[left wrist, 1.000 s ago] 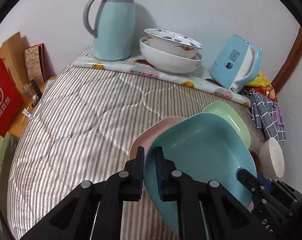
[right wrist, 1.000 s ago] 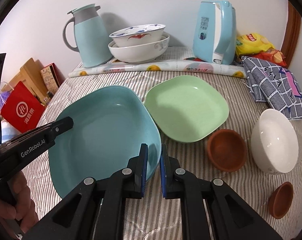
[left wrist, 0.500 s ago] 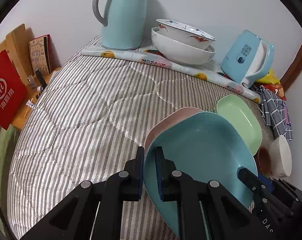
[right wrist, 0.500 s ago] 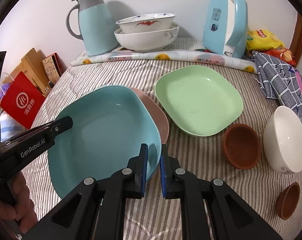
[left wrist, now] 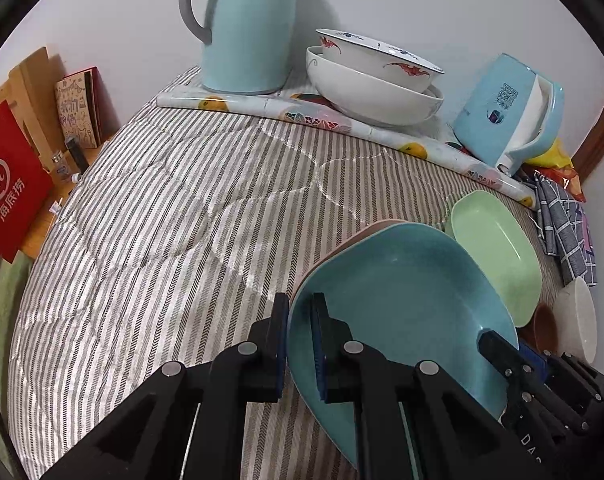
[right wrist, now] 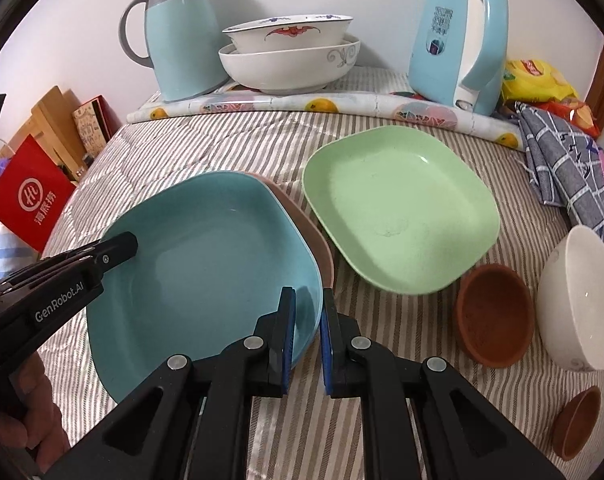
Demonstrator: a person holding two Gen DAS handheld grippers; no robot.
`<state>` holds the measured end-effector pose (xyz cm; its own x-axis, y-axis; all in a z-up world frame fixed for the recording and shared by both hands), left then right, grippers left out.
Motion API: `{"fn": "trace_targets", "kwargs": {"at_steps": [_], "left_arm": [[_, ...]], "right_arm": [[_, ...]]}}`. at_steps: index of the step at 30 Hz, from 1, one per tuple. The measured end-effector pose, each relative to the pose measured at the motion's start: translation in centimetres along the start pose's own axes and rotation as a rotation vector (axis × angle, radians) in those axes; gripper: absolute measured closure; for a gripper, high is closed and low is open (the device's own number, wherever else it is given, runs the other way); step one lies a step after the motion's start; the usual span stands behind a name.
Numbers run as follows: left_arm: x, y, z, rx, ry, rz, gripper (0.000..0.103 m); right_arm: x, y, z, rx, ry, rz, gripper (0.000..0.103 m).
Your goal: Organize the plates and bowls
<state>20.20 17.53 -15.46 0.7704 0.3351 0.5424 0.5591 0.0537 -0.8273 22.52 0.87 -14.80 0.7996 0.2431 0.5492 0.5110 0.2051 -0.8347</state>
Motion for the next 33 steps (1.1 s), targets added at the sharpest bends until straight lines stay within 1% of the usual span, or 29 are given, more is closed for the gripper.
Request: {"fn": "trace_targets", "kwargs": {"at_steps": [5, 10, 14, 16, 20, 21, 23, 24, 26, 28, 30, 33], "left_arm": [[0.4, 0.4, 0.0, 0.003, 0.004, -0.011, 0.092], [0.4, 0.5, -0.2, 0.01, 0.018, -0.02, 0.092], [0.4, 0.4, -0.1, 0.003, 0.016, -0.022, 0.092], [0.4, 0.4, -0.1, -0.001, 0.012, -0.024, 0.092], [0.3, 0.2, -0.2, -0.007, 0.024, -0.026, 0.092], [0.2, 0.2, -0.2, -0.008, 0.023, -0.023, 0.092], [0.2, 0.1, -0.1, -0.013, 0.021, -0.015, 0.09], [0.2, 0.0, -0.1, -0.017, 0.02, -0.011, 0.087], [0.2, -0.1, -0.2, -0.027, 0.015, -0.001, 0.082], [0.0, -0.4, -0.3, -0.008, 0.018, 0.003, 0.076], [-0.2, -0.8, -0.3, 0.005, 0.02, -0.001, 0.076], [-0.3, -1.4, -0.1, 0.009, 0.01, -0.005, 0.076]], "right_arm": [[0.7, 0.5, 0.1, -0.019, -0.015, -0.009, 0.091], [0.8, 0.8, 0.6, -0.048, -0.061, -0.023, 0.088], [0.7, 0.8, 0.8, -0.071, -0.102, -0.037, 0.087], [0.7, 1.1, 0.7, -0.071, -0.099, -0.028, 0.084], [0.4, 1.5, 0.4, -0.054, -0.085, -0.005, 0.082], [0.4, 1.4, 0.4, -0.053, -0.082, -0.009, 0.081], [0.3, 1.3, 0.4, -0.053, -0.078, -0.01, 0.073], [0.2, 1.1, 0.3, -0.048, -0.077, -0.011, 0.069], [0.1, 0.8, 0.3, -0.046, -0.075, -0.014, 0.066], [0.0, 0.4, 0.1, -0.05, -0.069, -0.019, 0.056], [-0.2, -0.3, -0.4, -0.042, -0.05, -0.03, 0.056], [-0.3, -1.1, -1.6, -0.017, -0.003, -0.03, 0.051]]}}
Point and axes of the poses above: each gripper's, at about its wrist camera, not at the fingertips, and y roughly the way its jaws point, z to its left, x to its top, the point moved 1 cm from there along y, roughly the way its jaws point, and after that the axes turned 1 degree about -z, right-handed, at the moved point
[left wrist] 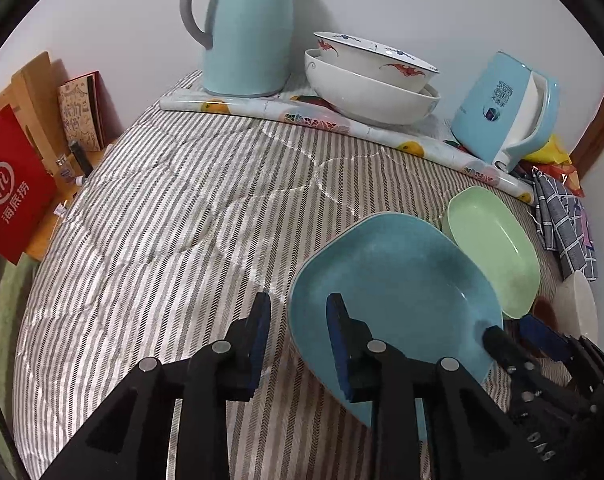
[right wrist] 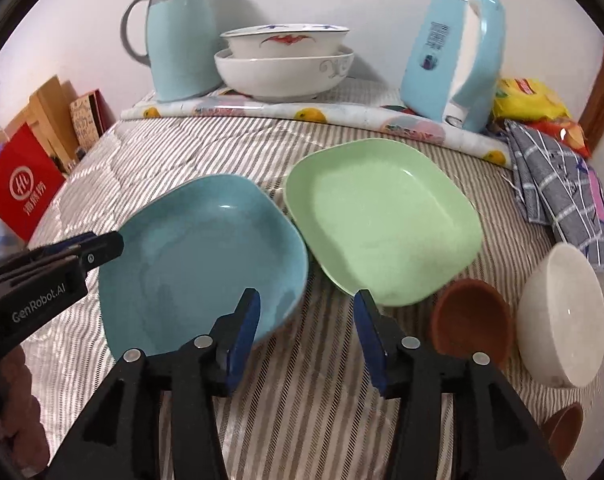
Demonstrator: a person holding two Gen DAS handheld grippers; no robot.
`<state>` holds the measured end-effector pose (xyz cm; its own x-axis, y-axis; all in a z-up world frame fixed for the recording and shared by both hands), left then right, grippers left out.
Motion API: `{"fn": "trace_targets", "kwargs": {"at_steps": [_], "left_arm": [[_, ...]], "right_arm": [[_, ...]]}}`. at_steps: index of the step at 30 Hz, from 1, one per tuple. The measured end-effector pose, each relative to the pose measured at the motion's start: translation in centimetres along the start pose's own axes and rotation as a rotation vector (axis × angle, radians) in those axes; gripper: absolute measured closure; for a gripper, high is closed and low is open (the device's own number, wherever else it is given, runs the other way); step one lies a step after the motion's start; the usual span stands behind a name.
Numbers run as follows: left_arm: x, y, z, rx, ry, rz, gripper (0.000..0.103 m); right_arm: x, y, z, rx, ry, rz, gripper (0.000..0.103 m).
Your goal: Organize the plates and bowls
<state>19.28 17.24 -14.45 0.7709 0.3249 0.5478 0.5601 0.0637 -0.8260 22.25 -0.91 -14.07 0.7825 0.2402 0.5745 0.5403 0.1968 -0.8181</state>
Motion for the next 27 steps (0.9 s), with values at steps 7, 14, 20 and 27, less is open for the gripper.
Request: {"fn": "trace_targets", "kwargs": {"at_steps": [7, 14, 20, 27], "left_arm": [[0.2, -2.2, -0.6, 0.028, 0.007, -0.044, 0.061], [0.6, -4.2, -2.6, 0.004, 0.024, -0.084, 0.058], [0.9, -5.4, -4.6, -0.022, 0.038, -0.106, 0.058], [1.6, -5.9, -6.4, -0.037, 0.049, -0.102, 0.058]], "right_arm": [[-0.1, -1.8, -3.2, -0.016, 0.099, 0.001, 0.041], [-0.3, -4.3, -6.0, -0.013, 0.146, -0.068, 0.041], [-0.6, -5.7, -6.7, -0.012, 0.112, -0.065, 0.041], [-0.6, -7.0, -7.9, -0.01, 0.155, -0.08, 0.041]]}}
Point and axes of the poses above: each gripper's, at about its wrist camera, not at the fingertips, and y roughly the way its jaws point, z to its left, x to its top, the point moved 1 cm from there along y, roughly the way its jaws point, and after that the axes turned 1 degree about -z, right-handed, at the moved point
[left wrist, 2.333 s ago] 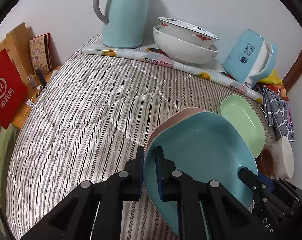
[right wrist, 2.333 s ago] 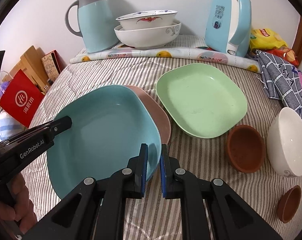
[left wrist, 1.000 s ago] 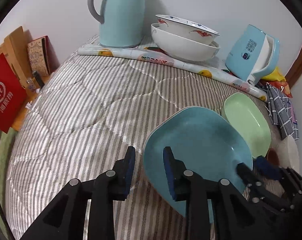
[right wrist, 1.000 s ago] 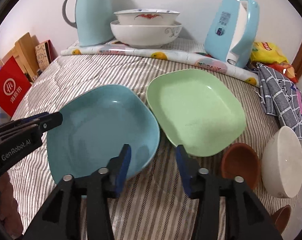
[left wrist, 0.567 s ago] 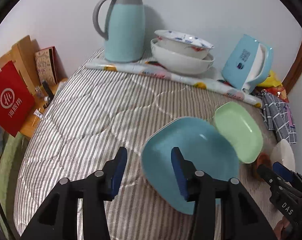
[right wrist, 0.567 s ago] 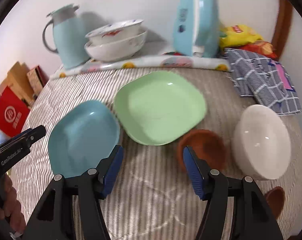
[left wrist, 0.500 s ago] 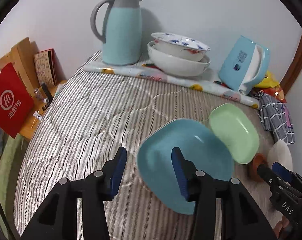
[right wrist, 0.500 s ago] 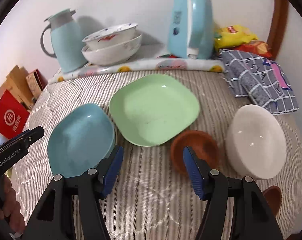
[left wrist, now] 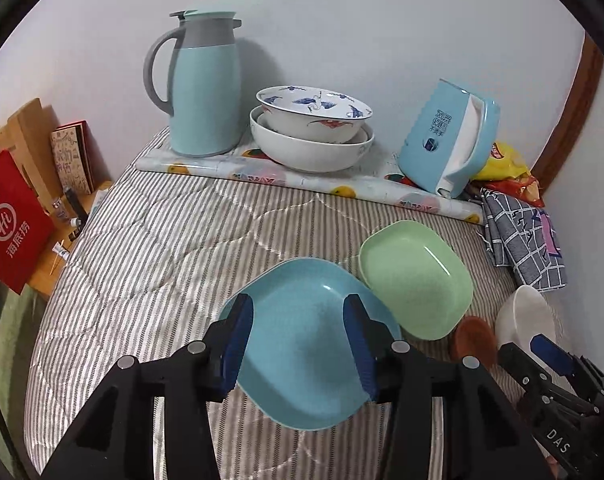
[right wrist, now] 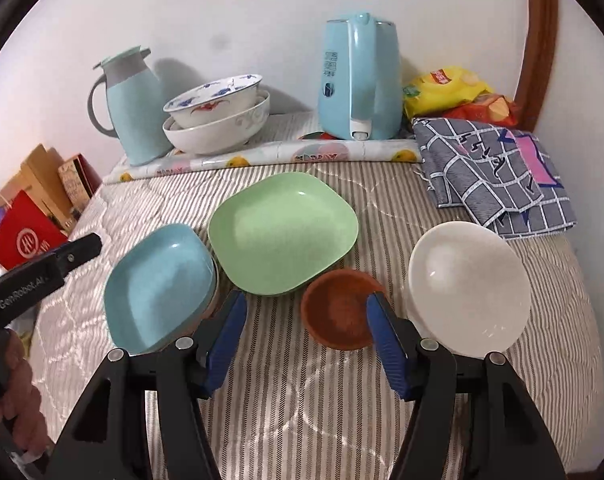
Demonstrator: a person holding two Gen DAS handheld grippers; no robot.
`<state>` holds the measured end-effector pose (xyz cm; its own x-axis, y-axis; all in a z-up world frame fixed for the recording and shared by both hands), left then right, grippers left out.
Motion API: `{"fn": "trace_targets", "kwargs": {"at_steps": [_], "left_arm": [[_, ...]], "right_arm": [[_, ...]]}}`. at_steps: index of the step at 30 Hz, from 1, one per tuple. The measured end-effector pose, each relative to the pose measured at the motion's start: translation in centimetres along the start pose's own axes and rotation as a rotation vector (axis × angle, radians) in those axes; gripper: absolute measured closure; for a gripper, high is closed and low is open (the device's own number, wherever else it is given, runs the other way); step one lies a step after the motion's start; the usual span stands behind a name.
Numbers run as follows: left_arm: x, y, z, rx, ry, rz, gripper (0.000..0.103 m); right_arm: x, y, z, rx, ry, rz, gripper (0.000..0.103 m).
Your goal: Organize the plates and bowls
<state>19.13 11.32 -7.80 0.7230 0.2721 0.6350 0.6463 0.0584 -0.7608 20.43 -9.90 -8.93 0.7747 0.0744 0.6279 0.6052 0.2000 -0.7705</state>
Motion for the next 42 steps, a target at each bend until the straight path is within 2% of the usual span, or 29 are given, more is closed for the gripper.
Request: {"fn": "trace_targets", "kwargs": {"at_steps": [9, 12, 18, 32, 33, 34, 35, 42], "left_arm": [[0.8, 0.7, -1.5, -0.018, 0.016, 0.033, 0.058], [1.0, 1.1, -2.0, -0.011, 0.025, 0.038, 0.052], [1.4, 2.1, -2.5, -0.012, 0.035, 0.035, 0.052], [2.9, 6.5, -3.5, -0.007, 0.074, 0.076, 0.052], [3.1, 6.8, -3.6, -0.008, 0.074, 0.074, 0.049], [3.3, 7.1, -3.7, -0.006, 0.077, 0.072, 0.041], [3.4, 7.3, -3.9, -0.002, 0.082, 0.07, 0.037], [4.3, 9.3, -5.2, -0.029, 0.115, 0.071, 0.033]], "right_arm": [[1.0, -0.1, -1.4, -0.012, 0.032, 0.003, 0.041], [1.4, -0.1, -1.9, -0.011, 0.047, -0.01, 0.041], [2.3, 0.6, -2.4, -0.016, 0.055, -0.015, 0.041], [4.3, 5.4, -2.4, -0.017, 0.056, 0.026, 0.041], [4.5, 5.8, -2.4, -0.022, 0.052, 0.026, 0.041], [4.7, 6.2, -2.4, -0.028, 0.05, 0.027, 0.041], [4.9, 6.6, -2.4, -0.032, 0.048, 0.03, 0.041], [5.9, 9.1, -2.5, -0.043, 0.03, 0.058, 0.041]]}}
Point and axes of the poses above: each gripper's, at about its wrist camera, not at the fingertips, and y roughly the way its jaws point, z to its left, x to its top, the point moved 1 cm from there along y, roughly the way its jaws point, and after that the axes turned 1 degree about -z, right-handed, at the moved point
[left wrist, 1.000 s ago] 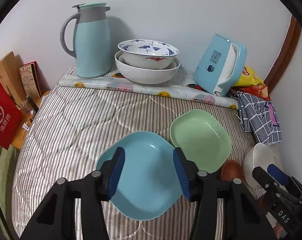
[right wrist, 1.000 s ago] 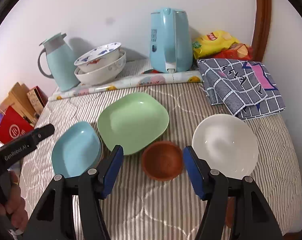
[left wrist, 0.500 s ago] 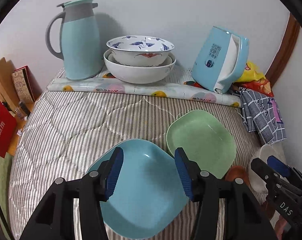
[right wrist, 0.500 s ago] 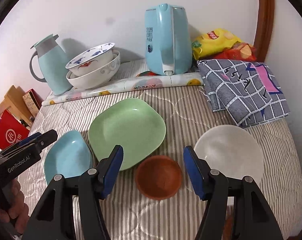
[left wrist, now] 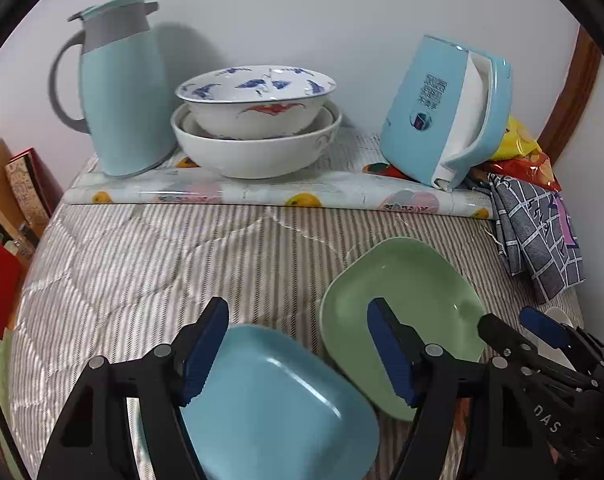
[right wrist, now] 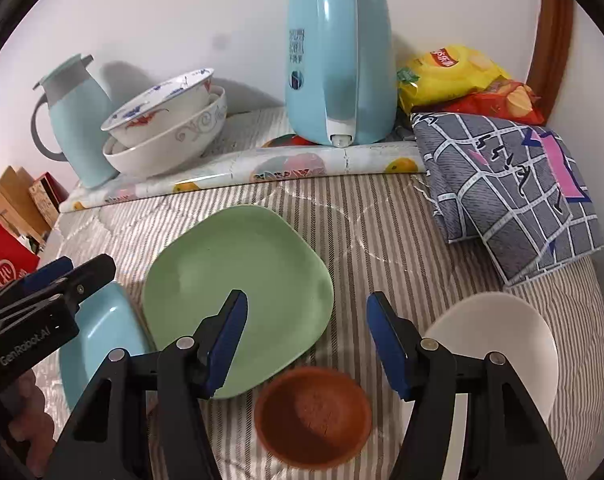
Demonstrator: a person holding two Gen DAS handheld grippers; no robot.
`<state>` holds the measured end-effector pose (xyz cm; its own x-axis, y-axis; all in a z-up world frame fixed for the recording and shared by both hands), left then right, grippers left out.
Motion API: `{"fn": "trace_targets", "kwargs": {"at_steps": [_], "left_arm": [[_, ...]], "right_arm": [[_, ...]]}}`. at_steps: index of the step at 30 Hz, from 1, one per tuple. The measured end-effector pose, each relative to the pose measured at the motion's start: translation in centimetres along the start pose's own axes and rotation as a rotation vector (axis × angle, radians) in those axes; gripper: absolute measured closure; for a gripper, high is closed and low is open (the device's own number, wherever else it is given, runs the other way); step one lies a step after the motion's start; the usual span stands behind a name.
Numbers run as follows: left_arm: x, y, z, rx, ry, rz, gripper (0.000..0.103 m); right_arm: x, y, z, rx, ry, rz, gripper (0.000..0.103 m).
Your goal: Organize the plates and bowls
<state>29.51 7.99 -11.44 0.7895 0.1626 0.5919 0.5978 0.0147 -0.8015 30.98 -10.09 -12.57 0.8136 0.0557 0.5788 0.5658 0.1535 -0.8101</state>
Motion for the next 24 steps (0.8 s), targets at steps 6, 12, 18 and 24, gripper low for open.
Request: {"fn": "trace_targets", "kwargs": {"at_steps": [6, 12, 18, 24], "left_arm": [[0.1, 2.1, -0.6, -0.034, 0.005, 0.033, 0.033], [0.4, 3.7, -0.9, -0.048, 0.006, 0.054, 0.043], [0.3, 5.5, -1.4, -0.056, 0.017, 0.105, 0.072], [0.2, 5.8, -1.6, -0.062, 0.024, 0.095, 0.094]], "right_arm": [[0.4, 1.7, -0.2, -0.006, 0.003, 0.026, 0.042], [0.8, 3.3, 0.0, -0.058, -0.033, 0.057, 0.057], [0.8, 4.5, 0.3, -0.062, -0.05, 0.093, 0.075], [0.8, 4.8, 0.1, -0.107, -0.055, 0.085, 0.096]]}}
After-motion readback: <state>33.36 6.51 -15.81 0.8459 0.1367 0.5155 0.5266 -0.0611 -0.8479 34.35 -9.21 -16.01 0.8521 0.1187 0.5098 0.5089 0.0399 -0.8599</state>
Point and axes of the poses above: each gripper's, at about its wrist camera, not at the fingertips, and y roughly the way its jaws point, z to its left, x to its top, the point moved 1 cm from there along y, roughly the way its jaws point, and after that the axes turned 1 degree about -z, right-handed, at the moved point
